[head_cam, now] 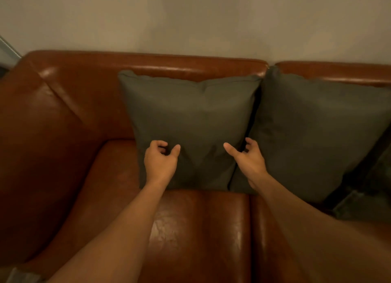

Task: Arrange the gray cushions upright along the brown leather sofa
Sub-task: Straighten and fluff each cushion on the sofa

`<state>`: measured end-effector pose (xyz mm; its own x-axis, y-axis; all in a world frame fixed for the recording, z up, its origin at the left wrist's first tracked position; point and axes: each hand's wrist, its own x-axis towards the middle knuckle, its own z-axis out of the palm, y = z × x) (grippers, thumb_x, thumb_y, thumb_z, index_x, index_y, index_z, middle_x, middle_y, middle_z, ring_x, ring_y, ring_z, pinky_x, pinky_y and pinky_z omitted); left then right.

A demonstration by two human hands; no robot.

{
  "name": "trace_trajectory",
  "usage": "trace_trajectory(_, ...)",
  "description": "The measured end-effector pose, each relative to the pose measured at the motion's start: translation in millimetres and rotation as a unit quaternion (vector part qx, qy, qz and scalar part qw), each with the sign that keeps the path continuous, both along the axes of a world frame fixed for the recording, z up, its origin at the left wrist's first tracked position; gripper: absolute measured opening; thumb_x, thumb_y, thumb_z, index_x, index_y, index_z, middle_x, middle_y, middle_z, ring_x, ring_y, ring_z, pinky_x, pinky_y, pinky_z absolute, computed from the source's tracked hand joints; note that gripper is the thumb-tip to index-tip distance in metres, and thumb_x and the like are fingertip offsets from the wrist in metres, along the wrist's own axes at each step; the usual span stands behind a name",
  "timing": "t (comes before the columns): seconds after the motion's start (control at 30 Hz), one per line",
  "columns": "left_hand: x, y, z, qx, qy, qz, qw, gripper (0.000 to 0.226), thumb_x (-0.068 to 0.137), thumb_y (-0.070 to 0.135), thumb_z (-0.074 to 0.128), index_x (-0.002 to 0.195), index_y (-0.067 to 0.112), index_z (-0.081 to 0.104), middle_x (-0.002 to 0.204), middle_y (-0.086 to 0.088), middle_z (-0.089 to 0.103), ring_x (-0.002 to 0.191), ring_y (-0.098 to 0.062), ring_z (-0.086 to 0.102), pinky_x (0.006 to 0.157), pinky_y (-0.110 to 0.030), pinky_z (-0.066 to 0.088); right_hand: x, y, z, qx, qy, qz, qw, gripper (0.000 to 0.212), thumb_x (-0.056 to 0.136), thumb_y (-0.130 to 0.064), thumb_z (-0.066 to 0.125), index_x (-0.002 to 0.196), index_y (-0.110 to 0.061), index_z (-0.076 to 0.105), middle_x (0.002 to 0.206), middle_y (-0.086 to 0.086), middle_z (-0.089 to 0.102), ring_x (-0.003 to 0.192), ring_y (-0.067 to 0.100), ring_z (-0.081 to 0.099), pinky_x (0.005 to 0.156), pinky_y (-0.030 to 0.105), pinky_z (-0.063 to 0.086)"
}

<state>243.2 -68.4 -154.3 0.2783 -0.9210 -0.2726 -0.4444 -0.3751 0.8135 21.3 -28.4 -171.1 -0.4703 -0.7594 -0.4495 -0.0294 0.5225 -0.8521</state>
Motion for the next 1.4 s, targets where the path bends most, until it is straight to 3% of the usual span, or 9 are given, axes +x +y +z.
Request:
trace_trajectory(0.23,31.1,-19.7,-8.5,0.004,-0.018,0.037,0.999,0.086,0.072,0.040,0.091,0.138,0.019,0.039,0.147,-0.015,0.040,0.134,-0.036,0.046,0.108,-0.039,0.040,0.0,-12.6,-20.1,0.016,-0.059,-0.021,0.998,0.122,0.066,-0.053,0.088,0.160,-0.017,0.019,0.163,0.009,0.033,0.143,0.026,0.043,0.116,0.043,0.040)
trace_trajectory(0.33,38.8,-27.7,-11.9,0.016,-0.023,0.031,0.999,0.113,0.067,0.046,0.093,0.155,0.029,0.024,0.157,-0.015,0.029,0.144,-0.041,0.037,0.114,-0.046,0.037,1.7,-20.2,-26.0,0.000,-0.081,-0.029,0.996,0.147,0.042,-0.070,0.091,0.160,-0.022,0.018,0.161,0.005,0.038,0.139,0.023,0.048,0.113,0.044,0.043)
trace_trajectory(0.4,45.8,-33.5,-16.0,0.023,-0.002,0.021,1.000,0.132,0.064,0.045,0.096,0.163,0.033,0.009,0.165,-0.013,0.022,0.150,-0.037,0.032,0.119,-0.046,0.034,3.3,-24.9,-31.4,-0.009,-0.097,-0.039,0.994,0.159,0.027,-0.075,0.090,0.160,-0.027,0.017,0.156,-0.001,0.044,0.134,0.021,0.052,0.110,0.047,0.046)
trace_trajectory(0.5,55.1,-44.4,-27.4,0.010,0.044,-0.013,0.999,0.144,0.058,0.044,0.098,0.165,0.031,0.002,0.169,-0.006,0.027,0.154,-0.027,0.032,0.124,-0.046,0.031,7.9,-29.4,-33.5,-0.019,-0.119,-0.048,0.992,0.151,0.036,-0.066,0.092,0.159,-0.034,0.012,0.148,-0.011,0.045,0.130,0.017,0.051,0.107,0.048,0.045)
trace_trajectory(0.73,64.0,-48.8,-39.5,-0.040,0.087,-0.050,0.994,0.130,0.043,0.061,0.094,0.156,0.038,0.032,0.147,0.011,0.059,0.134,-0.015,0.057,0.113,-0.046,0.049,27.4,-35.8,-42.6,-0.056,-0.170,-0.094,0.979,0.098,0.073,-0.037,0.087,0.153,-0.035,0.030,0.137,-0.011,0.056,0.120,0.017,0.057,0.087,0.042,0.046)
trace_trajectory(0.87,74.7,-45.4,-42.0,-0.057,0.096,-0.055,0.992,0.117,0.048,0.058,0.093,0.151,0.040,0.040,0.139,0.016,0.064,0.128,-0.011,0.061,0.110,-0.044,0.051,43.2,-38.4,-39.3,-0.079,-0.179,-0.106,0.975,0.098,0.069,-0.037,0.089,0.151,-0.036,0.035,0.134,-0.012,0.058,0.117,0.013,0.059,0.077,0.028,0.048)
trace_trajectory(1.1,137.0,-59.6,-38.4,-0.083,0.078,0.007,0.993,0.104,0.049,0.060,0.091,0.143,0.038,0.051,0.133,0.017,0.068,0.124,-0.009,0.064,0.108,-0.044,0.053,107.1,-66.6,-26.8,-0.096,-0.190,-0.042,0.976,0.119,0.048,-0.049,0.091,0.151,-0.033,0.034,0.132,-0.011,0.060,0.116,0.012,0.061,0.090,0.038,0.055)
trace_trajectory(1.27,206.6,-79.0,-35.5,-0.090,0.072,0.039,0.993,0.108,0.048,0.062,0.092,0.144,0.035,0.051,0.135,0.014,0.068,0.125,-0.010,0.064,0.109,-0.045,0.052,173.9,-97.8,-30.1,-0.087,-0.202,-0.014,0.975,0.093,0.075,-0.030,0.087,0.151,-0.034,0.034,0.120,-0.018,0.061,0.102,0.000,0.061,0.069,0.022,0.047)
trace_trajectory(1.4,259.0,-90.6,-28.5,-0.085,0.068,0.062,0.992,0.115,0.042,0.072,0.092,0.144,0.041,0.049,0.137,0.014,0.067,0.127,-0.012,0.064,0.109,-0.046,0.052,222.2,-121.0,-34.1,-0.083,-0.203,0.018,0.976,0.093,0.071,-0.036,0.089,0.148,-0.037,0.037,0.123,-0.018,0.063,0.112,0.008,0.062,0.080,0.030,0.050)
